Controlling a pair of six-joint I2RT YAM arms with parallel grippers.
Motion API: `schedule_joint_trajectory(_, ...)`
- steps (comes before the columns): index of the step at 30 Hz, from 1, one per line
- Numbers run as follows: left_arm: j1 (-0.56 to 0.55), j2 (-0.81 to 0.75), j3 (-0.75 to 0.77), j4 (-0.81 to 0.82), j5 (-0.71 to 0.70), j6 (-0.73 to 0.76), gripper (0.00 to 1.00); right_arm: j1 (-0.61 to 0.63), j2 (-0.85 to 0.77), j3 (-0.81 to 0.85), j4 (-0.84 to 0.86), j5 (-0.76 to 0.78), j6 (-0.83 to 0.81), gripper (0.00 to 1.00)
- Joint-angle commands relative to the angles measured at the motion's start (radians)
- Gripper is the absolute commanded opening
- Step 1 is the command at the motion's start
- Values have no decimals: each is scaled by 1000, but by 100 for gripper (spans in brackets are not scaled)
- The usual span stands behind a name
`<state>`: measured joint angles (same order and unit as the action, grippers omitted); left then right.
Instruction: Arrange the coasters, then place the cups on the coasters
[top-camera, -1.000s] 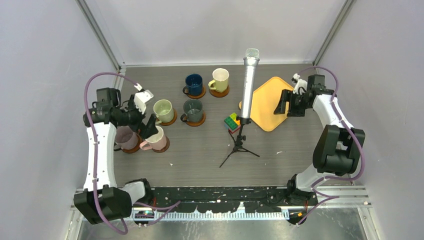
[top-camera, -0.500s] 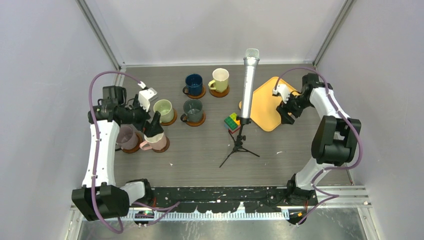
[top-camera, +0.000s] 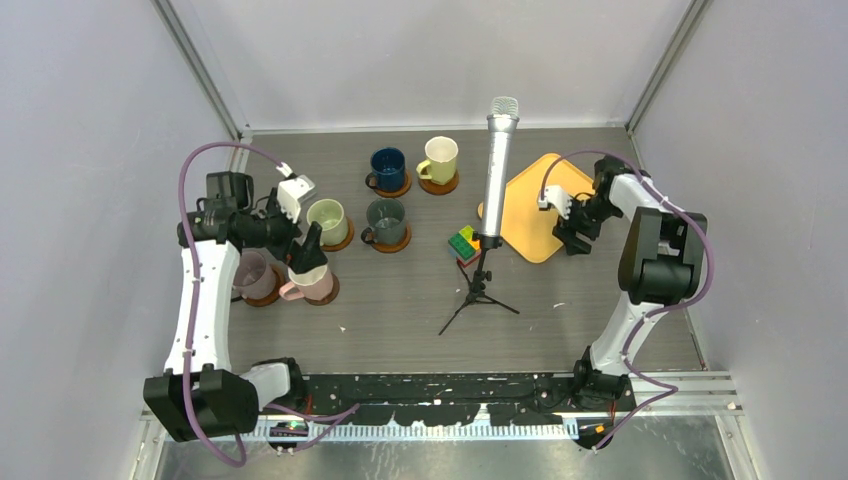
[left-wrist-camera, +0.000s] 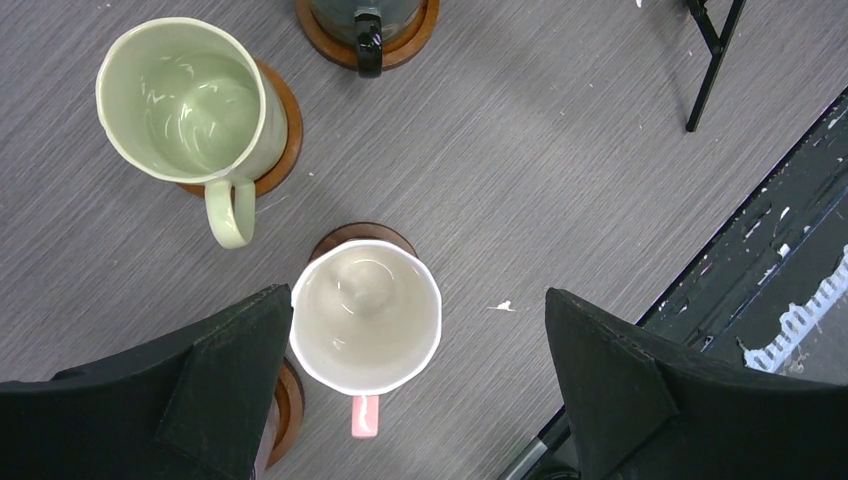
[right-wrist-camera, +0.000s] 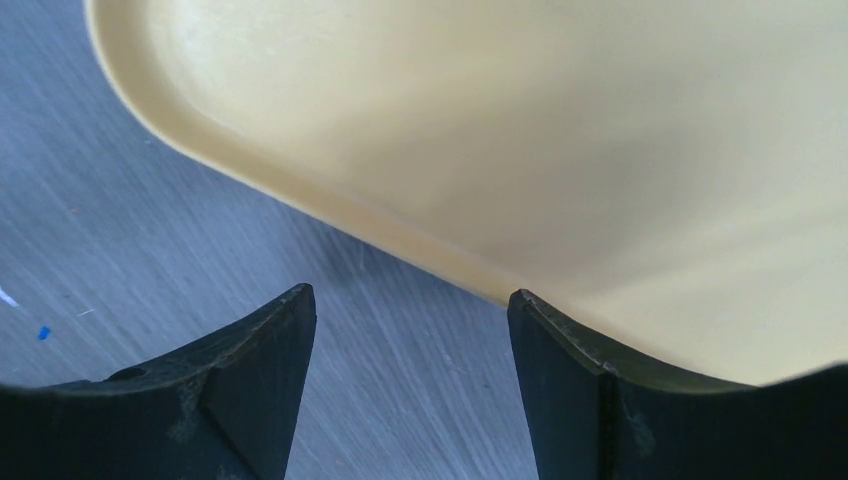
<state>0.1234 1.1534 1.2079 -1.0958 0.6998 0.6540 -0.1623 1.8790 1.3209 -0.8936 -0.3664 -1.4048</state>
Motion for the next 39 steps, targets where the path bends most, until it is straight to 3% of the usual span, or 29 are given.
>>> schedule_joint_trajectory(1, -7, -11, -4, 34, 20, -15, 100, 16, 24, 4, 97, 18, 7, 75)
schedule_joint_trajectory(7, -5, -3, -8, 43, 26, -22, 100, 28, 71, 10, 168, 50, 87, 68)
schedule_joint_trajectory(12, -10, 3, -13, 46, 32, -25, 100, 33, 113, 15, 241, 93, 192, 49)
schedule_joint_trajectory(25, -17, 29, -14, 65, 30, -46, 100, 80, 255, 174, 300, 123, 403, 38)
schedule_joint_trajectory(33, -22, 62, 5, 58, 0, -85, 100, 127, 327, 273, 326, 152, 516, 38)
schedule_joint_trajectory(39, -37, 165, 105, -8, -73, -157, 100, 128, 240, 301, 293, 133, 650, 63)
